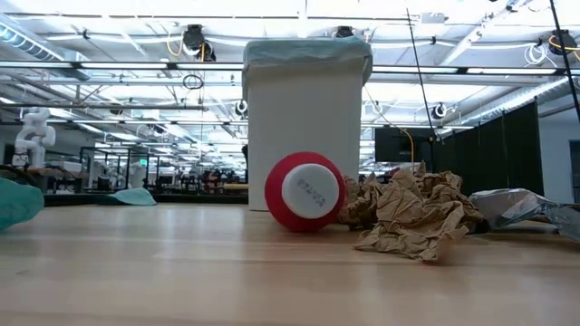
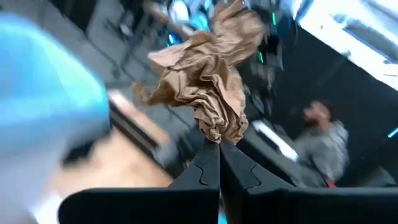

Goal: Place trash/remove bag and relplace
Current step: Put the brown paper into the white trash bin

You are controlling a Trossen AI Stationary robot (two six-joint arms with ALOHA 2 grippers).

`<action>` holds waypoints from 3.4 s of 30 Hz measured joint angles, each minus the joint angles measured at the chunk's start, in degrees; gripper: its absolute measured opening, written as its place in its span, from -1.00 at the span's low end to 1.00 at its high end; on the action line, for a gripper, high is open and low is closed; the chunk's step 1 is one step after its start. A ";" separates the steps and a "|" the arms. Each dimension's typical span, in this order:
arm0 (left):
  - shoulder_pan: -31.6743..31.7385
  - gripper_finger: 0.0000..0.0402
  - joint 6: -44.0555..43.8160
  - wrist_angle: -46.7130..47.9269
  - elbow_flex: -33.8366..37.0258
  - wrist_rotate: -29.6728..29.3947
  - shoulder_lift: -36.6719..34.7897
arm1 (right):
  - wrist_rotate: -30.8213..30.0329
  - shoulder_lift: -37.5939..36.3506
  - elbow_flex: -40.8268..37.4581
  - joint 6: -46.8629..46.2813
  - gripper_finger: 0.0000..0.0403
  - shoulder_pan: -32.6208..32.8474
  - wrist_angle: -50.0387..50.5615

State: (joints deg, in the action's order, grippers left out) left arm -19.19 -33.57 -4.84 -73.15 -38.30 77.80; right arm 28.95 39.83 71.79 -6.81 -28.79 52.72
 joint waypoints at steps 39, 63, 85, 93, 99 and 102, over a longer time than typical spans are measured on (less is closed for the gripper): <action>21.71 -0.41 -6.20 13.02 -7.16 15.24 4.06 | -0.02 -1.44 0.00 -0.97 -0.99 0.02 0.86; 13.01 -0.41 9.17 10.30 -7.14 26.66 0.57 | 8.50 -1.54 -21.08 -8.41 -0.99 2.54 -5.61; 11.70 -0.41 15.00 29.41 -7.14 25.83 -10.54 | -29.10 8.85 -43.74 -34.83 -1.00 35.68 -39.00; 11.66 -0.41 15.92 34.01 -7.12 25.86 -12.87 | -31.43 19.72 -43.71 -34.53 -0.75 39.21 -49.11; 11.08 -0.41 15.87 35.19 -7.12 27.52 -13.84 | -35.23 24.78 -43.74 -38.95 -0.35 37.07 -44.04; 10.44 -0.41 15.90 35.52 -7.12 27.71 -14.20 | -34.95 26.93 -43.74 -39.28 -0.21 36.34 -46.78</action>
State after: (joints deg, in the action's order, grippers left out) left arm -8.75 -17.67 30.68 -80.27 -10.59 63.60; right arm -6.00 66.76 28.05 -46.09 7.55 5.95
